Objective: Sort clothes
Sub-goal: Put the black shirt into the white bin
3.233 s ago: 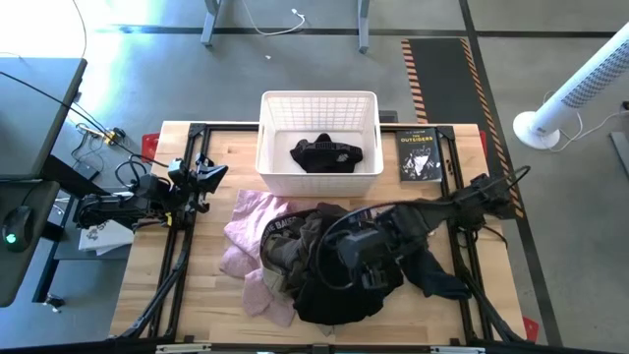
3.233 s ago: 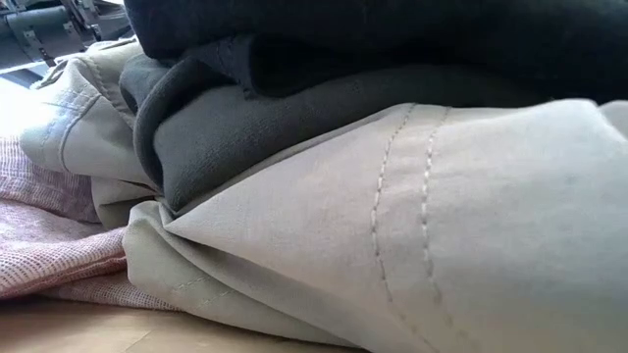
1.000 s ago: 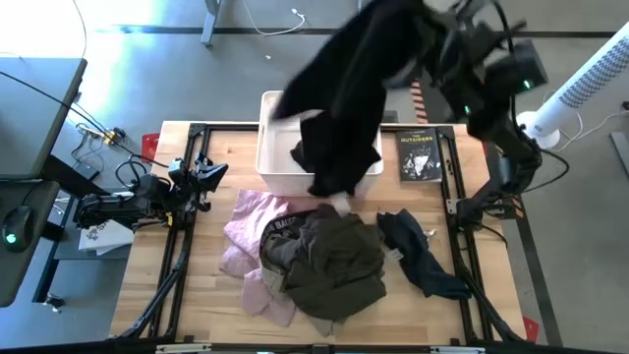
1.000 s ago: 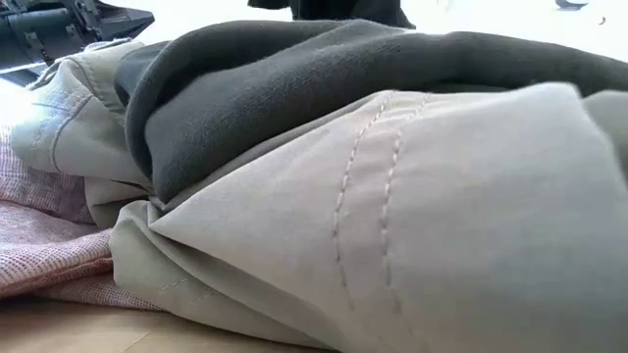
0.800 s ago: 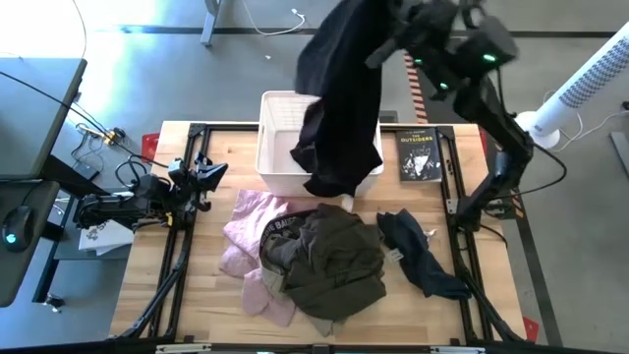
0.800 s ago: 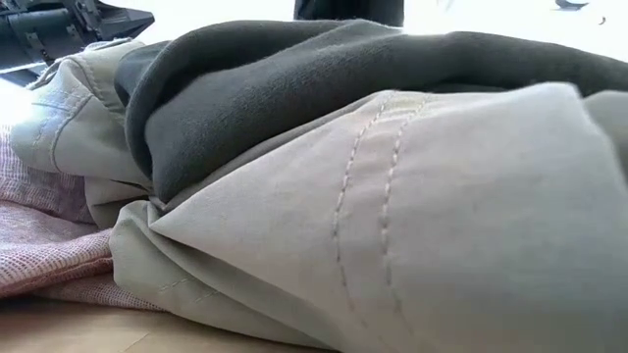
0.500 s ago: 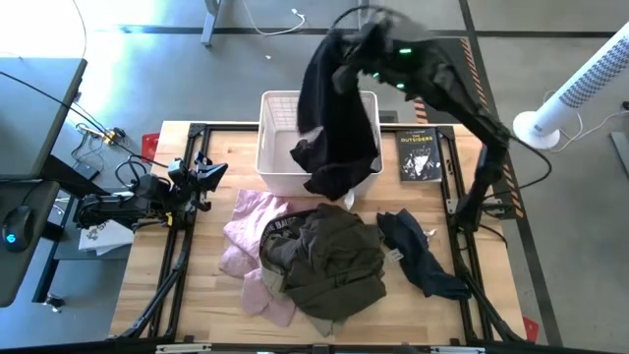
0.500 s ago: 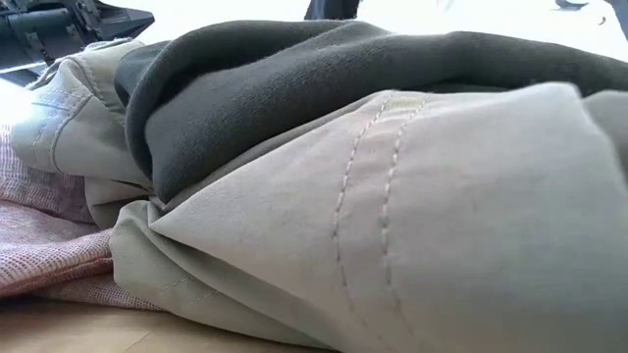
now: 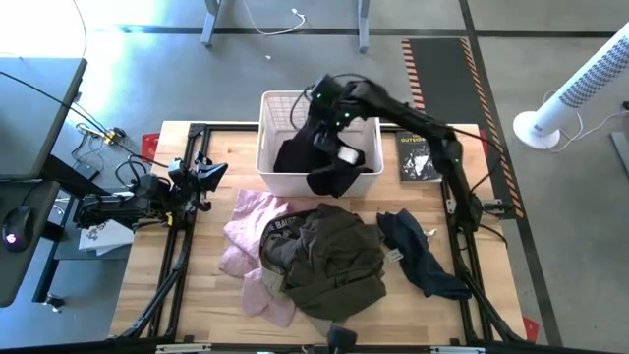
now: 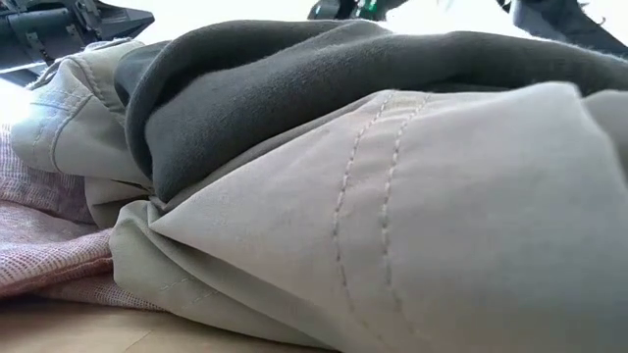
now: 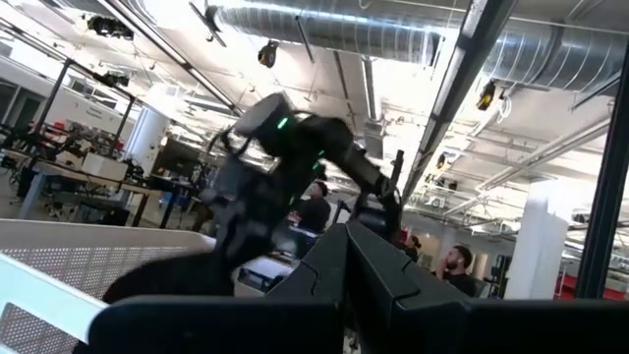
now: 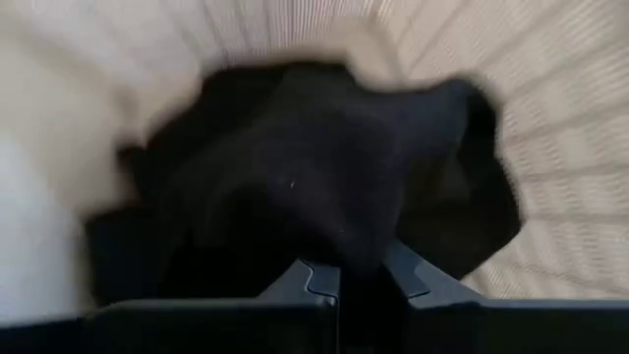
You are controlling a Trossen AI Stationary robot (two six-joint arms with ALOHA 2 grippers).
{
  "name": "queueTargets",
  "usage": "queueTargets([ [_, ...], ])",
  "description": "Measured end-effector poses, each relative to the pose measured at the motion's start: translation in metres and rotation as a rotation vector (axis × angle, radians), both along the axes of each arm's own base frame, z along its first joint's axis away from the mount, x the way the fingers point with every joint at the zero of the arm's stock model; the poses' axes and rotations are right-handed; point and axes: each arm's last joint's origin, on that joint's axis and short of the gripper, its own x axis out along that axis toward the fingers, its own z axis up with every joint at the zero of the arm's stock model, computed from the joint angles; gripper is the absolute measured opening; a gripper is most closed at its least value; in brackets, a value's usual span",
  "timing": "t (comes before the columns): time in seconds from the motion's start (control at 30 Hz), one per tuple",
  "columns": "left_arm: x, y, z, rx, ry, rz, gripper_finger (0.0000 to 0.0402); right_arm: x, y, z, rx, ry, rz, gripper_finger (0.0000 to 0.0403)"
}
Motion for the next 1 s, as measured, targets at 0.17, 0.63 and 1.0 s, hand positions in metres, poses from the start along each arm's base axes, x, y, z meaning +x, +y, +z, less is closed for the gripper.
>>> queueTargets([
  [0.17, 0.000, 0.000, 0.000, 0.000, 0.001, 0.000, 0.0001, 0.010, -0.007, -0.045, 0.040, 0.180, 0.011, 0.0012],
  [0.63, 0.000, 0.000, 0.000, -0.002, 0.001, 0.006, 0.0001, -0.021, -0.009, 0.000, -0.134, 0.207, -0.085, 0.0145],
  [1.0, 0.000, 0.000, 0.000, -0.005, 0.001, 0.012, 0.0001, -0.076, 0.098, 0.119, -0.005, -0.202, 0.222, 0.0158],
])
